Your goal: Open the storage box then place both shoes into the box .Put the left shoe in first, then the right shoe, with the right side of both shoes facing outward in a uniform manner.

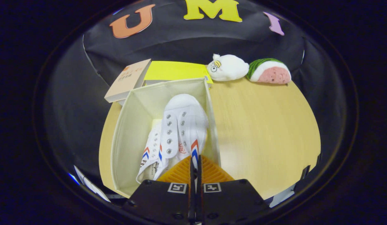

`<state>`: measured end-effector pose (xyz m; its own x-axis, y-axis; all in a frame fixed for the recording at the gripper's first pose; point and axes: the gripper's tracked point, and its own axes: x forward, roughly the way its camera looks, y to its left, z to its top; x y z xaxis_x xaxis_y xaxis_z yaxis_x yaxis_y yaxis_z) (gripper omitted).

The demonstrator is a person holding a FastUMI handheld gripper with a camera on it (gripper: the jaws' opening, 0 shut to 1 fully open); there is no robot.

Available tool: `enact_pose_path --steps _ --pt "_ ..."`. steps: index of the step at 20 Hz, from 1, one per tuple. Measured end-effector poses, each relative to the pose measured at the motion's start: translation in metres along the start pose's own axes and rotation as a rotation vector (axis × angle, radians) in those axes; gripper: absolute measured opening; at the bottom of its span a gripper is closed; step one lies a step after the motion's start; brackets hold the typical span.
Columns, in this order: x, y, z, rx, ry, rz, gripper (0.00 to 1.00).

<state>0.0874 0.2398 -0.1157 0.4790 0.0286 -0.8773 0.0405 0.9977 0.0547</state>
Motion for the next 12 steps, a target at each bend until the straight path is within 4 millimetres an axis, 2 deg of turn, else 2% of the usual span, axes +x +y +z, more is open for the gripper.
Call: enact_pose_path --steps 10,12 --pt "0.015 0.003 0.011 -0.014 -0.069 -0.01 0.09" --pt "0.018 0.006 0.011 -0.003 -0.07 0.016 0.15"
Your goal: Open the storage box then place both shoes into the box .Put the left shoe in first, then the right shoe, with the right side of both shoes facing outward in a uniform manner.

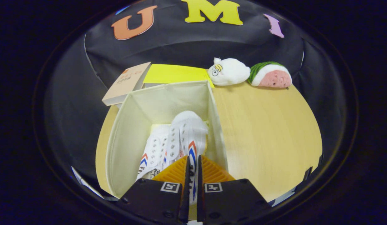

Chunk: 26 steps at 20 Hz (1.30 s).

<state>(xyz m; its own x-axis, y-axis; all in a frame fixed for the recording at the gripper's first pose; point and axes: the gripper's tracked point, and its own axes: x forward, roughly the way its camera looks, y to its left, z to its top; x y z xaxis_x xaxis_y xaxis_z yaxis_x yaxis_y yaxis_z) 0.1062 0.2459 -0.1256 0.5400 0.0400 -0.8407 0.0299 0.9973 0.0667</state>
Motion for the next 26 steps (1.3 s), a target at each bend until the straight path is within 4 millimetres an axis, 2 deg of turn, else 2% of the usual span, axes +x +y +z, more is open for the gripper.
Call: enact_pose_path --steps 1,4,6,10,11,14,16,19,22,26 --pt "-0.002 0.0 0.004 0.002 -0.025 0.012 0.18" --pt "-0.019 -0.001 0.021 -0.028 -0.116 0.017 0.17" --pt "-0.034 -0.003 0.025 -0.041 -0.159 0.027 0.27" --pt "-0.064 -0.002 0.036 -0.106 -0.297 0.068 0.65" --pt "-0.073 0.002 0.038 -0.125 -0.334 0.102 0.82" --pt "-0.093 -0.003 0.036 -0.162 -0.392 0.162 0.98" --pt "-0.106 -0.021 0.039 -0.142 -0.457 0.133 1.0" --pt "-0.136 -0.049 0.049 -0.111 -0.593 0.081 1.0" --pt "-0.17 -0.067 0.038 -0.086 -0.702 0.102 1.0" --pt "-0.2 -0.104 0.028 -0.068 -0.832 0.064 1.0"
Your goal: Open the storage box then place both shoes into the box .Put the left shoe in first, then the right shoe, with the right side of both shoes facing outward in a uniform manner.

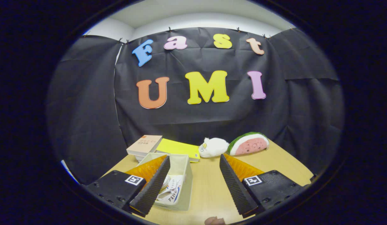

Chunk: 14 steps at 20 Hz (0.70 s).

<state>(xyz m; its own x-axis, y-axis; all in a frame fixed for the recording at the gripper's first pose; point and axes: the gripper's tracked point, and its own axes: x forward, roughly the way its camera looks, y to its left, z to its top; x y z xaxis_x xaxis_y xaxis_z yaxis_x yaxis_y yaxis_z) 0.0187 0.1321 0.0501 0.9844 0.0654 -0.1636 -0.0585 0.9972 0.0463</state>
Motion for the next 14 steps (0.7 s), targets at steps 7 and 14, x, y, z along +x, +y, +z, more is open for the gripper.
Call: enact_pose_path --steps 7,14 --pt "-0.019 -0.051 -0.012 0.011 -0.075 -0.037 1.0" --pt "-0.024 -0.103 -0.025 0.041 -0.16 -0.038 1.0"
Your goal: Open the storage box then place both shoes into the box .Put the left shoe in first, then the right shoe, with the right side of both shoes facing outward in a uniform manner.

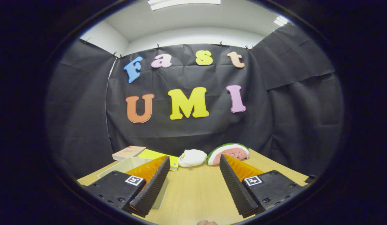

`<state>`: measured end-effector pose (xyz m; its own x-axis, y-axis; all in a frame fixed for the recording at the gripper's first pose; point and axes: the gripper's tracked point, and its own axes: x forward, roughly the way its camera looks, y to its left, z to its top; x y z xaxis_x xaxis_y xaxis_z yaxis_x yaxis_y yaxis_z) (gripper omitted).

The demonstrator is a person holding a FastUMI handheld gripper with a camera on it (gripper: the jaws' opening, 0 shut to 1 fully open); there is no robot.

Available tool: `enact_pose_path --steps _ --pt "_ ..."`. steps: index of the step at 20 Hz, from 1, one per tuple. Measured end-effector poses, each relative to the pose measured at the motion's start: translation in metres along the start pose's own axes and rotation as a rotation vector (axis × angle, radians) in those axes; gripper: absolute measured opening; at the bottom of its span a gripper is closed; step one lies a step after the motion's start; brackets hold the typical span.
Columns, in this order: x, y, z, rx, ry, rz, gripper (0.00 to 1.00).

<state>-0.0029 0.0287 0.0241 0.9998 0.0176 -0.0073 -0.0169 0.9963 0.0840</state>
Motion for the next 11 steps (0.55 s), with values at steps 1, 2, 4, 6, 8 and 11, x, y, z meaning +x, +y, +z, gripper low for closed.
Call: enact_pose_path --steps 1,2,4,6,8,11 --pt "0.001 -0.009 0.001 0.003 -0.006 -0.011 1.0" --pt "0.002 -0.015 0.0 0.003 -0.009 -0.017 1.0" --pt "0.002 -0.02 0.001 0.006 -0.013 -0.012 1.0" --pt "0.0 -0.021 -0.001 0.008 -0.008 0.002 1.0" --pt "0.0 -0.024 -0.002 0.014 -0.008 0.007 1.0" --pt "-0.002 -0.031 -0.003 0.016 -0.015 -0.006 1.0"
